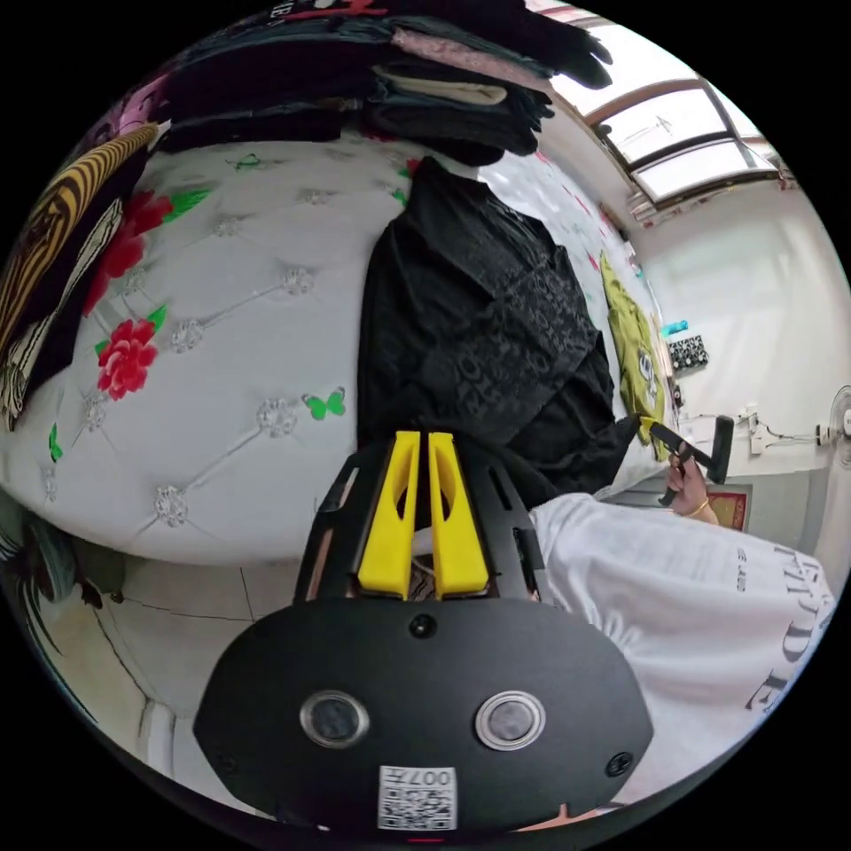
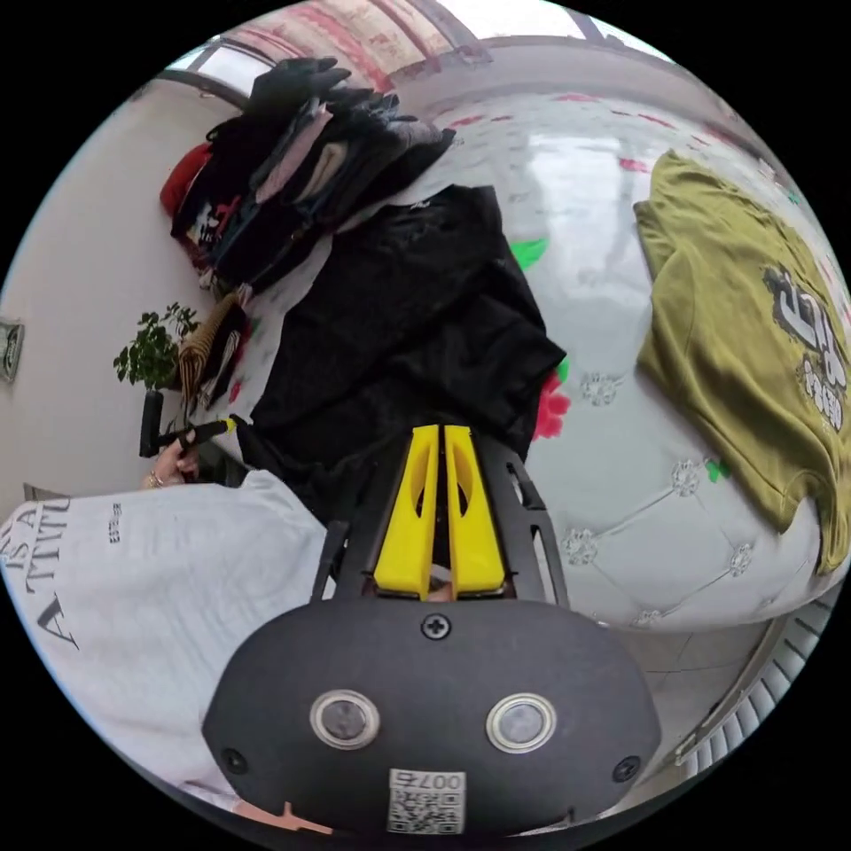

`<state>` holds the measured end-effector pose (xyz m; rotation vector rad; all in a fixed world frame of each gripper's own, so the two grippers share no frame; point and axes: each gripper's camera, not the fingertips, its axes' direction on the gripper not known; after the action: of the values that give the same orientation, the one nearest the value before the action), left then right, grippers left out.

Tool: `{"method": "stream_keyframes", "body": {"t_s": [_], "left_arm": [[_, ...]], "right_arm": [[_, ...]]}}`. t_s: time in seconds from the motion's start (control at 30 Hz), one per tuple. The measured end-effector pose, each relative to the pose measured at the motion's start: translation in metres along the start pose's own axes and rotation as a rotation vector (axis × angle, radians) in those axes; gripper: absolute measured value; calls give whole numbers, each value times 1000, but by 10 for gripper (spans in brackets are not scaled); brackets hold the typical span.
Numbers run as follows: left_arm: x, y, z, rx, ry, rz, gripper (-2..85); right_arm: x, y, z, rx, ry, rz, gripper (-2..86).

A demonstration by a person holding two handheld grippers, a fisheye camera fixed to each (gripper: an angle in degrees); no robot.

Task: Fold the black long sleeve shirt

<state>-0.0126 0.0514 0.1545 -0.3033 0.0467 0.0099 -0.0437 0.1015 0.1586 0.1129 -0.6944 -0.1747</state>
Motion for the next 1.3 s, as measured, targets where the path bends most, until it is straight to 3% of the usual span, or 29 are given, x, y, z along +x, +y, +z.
{"method": "stream_keyframes", "body": {"t_s": [0.23,0.37,0.5,0.57,0.7,0.83,0.97,1.1,1.2,1.3], "left_arm": [[-4,22,-18,57,-86,-49,95],[-8,66,-15,16,-171,-33,100],[-7,68,-2,-19,-139,-18,107],[0,54,17,-72,-147,18,103],[18,42,31,-128,-305,122,46],[5,46,16,-125,-196,129,8],[-31,56,-47,95,198,40,-2],[-47,28,-83,194,296,62,-2],[-59,-23,-88,240,373,3,4],[-59,-78,-72,272,374,-48,33]], "right_arm": [[11,38,-30,-24,70,0,44],[19,78,-19,-111,74,15,61],[12,79,9,-218,3,-2,58],[2,73,16,-240,84,-12,47],[-17,66,21,-322,68,-144,9],[-5,70,-21,-237,-75,-102,0],[25,68,-92,-19,-310,8,-1],[39,30,-140,175,-467,17,0],[29,-23,-142,232,-430,-12,7],[26,-70,-120,262,-252,99,29]]}}
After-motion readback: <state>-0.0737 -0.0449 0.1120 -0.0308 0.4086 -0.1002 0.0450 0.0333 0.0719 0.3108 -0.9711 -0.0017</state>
